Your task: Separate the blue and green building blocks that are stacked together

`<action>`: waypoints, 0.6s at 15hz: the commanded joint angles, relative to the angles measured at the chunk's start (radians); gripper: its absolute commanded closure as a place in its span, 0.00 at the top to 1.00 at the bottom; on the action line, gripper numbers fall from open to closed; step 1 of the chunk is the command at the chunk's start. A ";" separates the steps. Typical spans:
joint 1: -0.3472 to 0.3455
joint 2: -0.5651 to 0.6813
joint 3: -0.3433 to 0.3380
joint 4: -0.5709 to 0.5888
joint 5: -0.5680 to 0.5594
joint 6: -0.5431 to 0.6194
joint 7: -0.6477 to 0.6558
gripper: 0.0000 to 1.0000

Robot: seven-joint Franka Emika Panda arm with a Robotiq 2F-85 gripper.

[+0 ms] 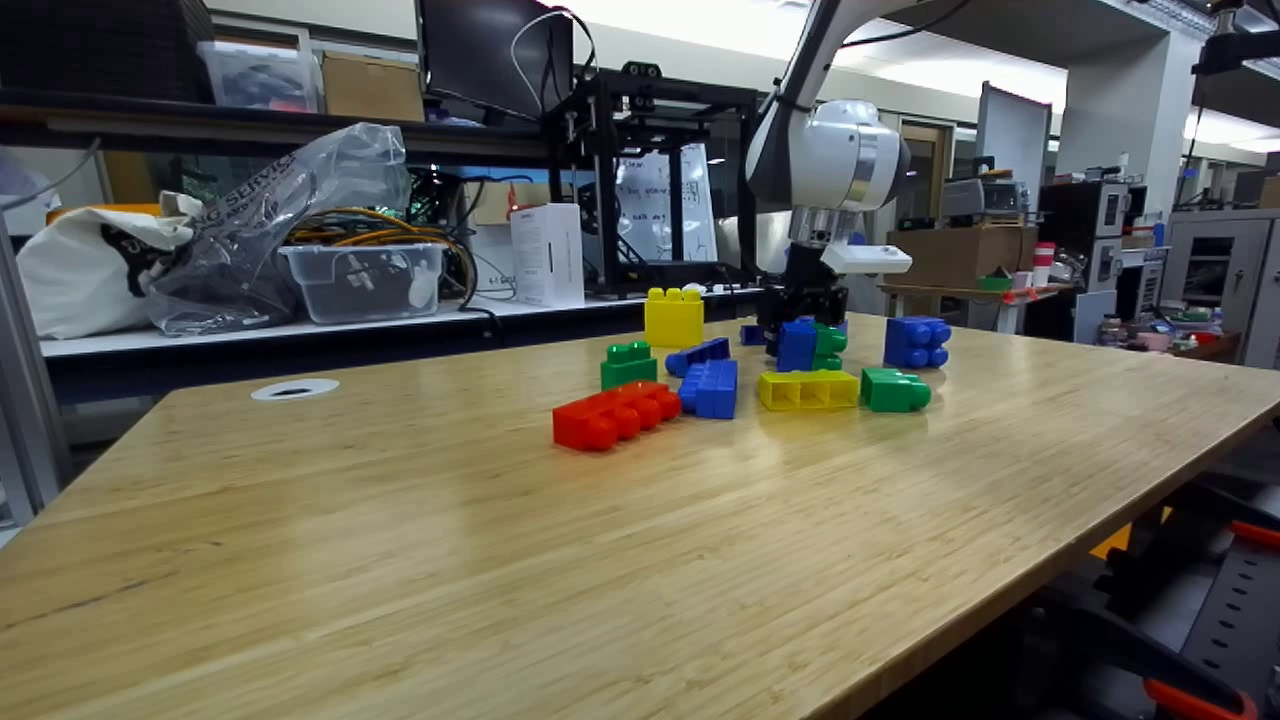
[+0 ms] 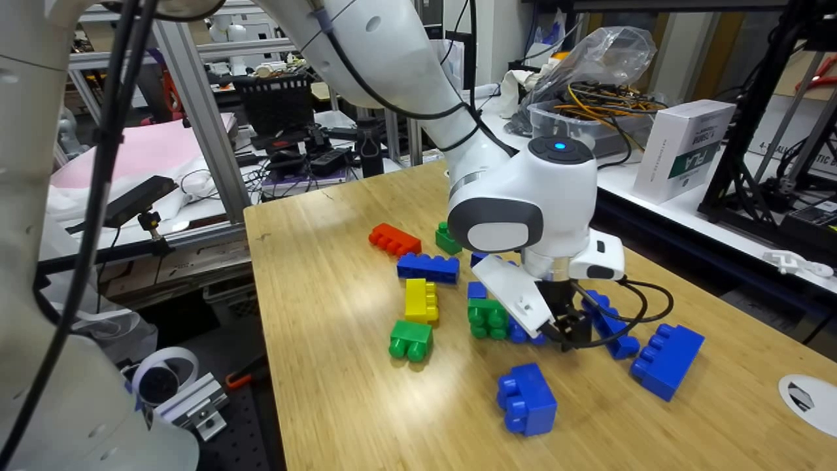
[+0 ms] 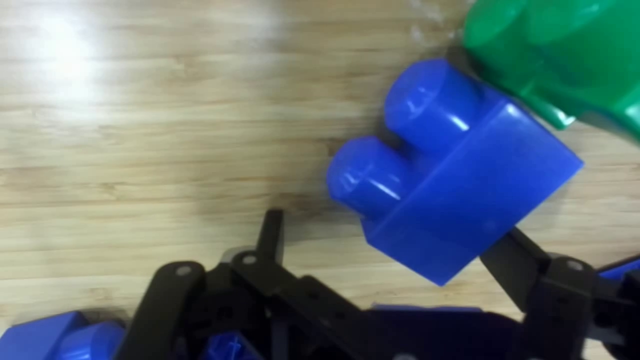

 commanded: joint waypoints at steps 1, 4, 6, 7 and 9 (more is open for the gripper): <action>-0.127 -0.028 0.126 -0.013 -0.142 0.035 0.095 1.00; -0.122 -0.026 0.123 -0.014 -0.148 0.039 0.096 1.00; -0.107 -0.023 0.117 -0.015 -0.162 0.044 0.103 1.00; -0.102 -0.019 0.115 -0.012 -0.168 0.041 0.108 1.00; -0.095 -0.018 0.114 -0.013 -0.173 0.043 0.109 1.00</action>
